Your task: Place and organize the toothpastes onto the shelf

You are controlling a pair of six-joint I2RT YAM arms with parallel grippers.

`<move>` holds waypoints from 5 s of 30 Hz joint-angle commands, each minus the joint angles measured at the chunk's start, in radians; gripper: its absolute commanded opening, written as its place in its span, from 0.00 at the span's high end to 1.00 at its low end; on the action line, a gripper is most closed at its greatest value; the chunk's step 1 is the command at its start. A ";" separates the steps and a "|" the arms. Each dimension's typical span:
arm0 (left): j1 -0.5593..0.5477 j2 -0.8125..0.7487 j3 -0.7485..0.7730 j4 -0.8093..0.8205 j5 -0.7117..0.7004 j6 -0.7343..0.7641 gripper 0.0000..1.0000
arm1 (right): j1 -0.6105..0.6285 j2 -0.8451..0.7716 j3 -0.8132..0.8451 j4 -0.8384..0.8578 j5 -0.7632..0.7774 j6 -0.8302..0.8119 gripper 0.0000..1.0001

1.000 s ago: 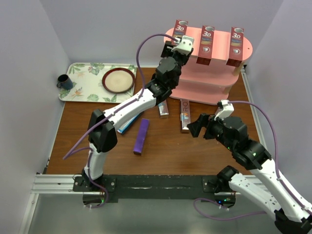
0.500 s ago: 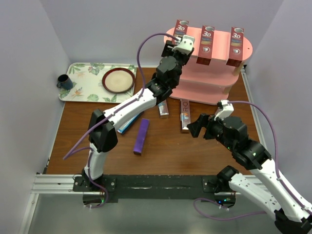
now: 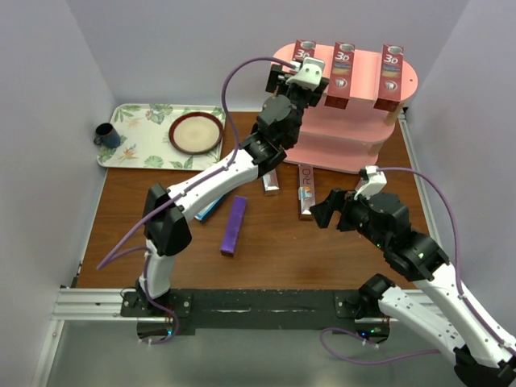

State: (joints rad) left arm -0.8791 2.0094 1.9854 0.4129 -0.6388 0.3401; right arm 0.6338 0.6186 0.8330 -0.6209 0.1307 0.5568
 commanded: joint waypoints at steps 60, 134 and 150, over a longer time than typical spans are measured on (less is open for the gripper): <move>0.221 -1.327 -1.367 -0.367 -0.027 -0.332 0.00 | 0.004 0.509 -0.317 0.654 0.225 -0.015 0.05; 0.223 -1.336 -1.373 -0.368 -0.024 -0.325 0.00 | -0.009 0.194 -0.112 0.388 0.488 -0.301 0.63; 0.223 -1.347 -1.373 -0.368 -0.024 -0.323 0.00 | -0.278 0.253 -0.032 0.493 0.236 -0.213 0.65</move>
State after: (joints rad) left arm -0.6613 0.6758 0.6109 0.0196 -0.6651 0.0334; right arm 0.4095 0.8574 0.7238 -0.2409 0.4232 0.3199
